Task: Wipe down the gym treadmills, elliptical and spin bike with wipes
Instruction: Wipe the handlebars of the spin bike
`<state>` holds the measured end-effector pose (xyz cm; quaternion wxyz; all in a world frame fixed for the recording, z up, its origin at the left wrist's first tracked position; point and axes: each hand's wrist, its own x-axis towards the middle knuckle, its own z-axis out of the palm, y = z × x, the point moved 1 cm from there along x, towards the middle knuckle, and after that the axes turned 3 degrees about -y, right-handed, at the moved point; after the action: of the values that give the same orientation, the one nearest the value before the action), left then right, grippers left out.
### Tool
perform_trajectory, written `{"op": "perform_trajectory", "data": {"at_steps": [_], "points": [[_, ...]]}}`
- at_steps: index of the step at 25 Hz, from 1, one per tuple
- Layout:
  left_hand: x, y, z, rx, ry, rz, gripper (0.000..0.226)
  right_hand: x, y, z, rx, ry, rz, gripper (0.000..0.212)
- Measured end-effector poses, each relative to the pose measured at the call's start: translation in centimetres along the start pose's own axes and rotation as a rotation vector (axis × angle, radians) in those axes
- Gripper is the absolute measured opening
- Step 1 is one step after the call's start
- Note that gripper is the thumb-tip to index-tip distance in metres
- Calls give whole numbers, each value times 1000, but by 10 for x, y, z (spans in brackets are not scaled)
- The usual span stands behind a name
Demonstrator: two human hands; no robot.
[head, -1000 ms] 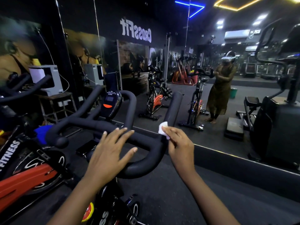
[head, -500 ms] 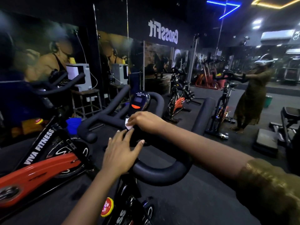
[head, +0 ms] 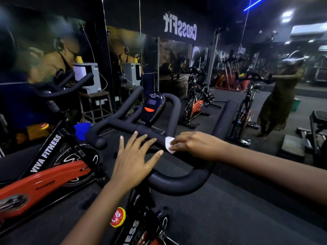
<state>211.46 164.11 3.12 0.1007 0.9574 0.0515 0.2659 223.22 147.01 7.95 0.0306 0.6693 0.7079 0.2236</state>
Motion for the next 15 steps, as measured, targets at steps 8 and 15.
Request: {"op": "perform_trajectory", "data": {"at_steps": [8,15], "points": [[-38,18,15,-41,167,204,46,-7,8,-30,57,46,192,31],[-40,19,15,-70,229,222,43,23,-9,4,84,-23,197,42]]}}
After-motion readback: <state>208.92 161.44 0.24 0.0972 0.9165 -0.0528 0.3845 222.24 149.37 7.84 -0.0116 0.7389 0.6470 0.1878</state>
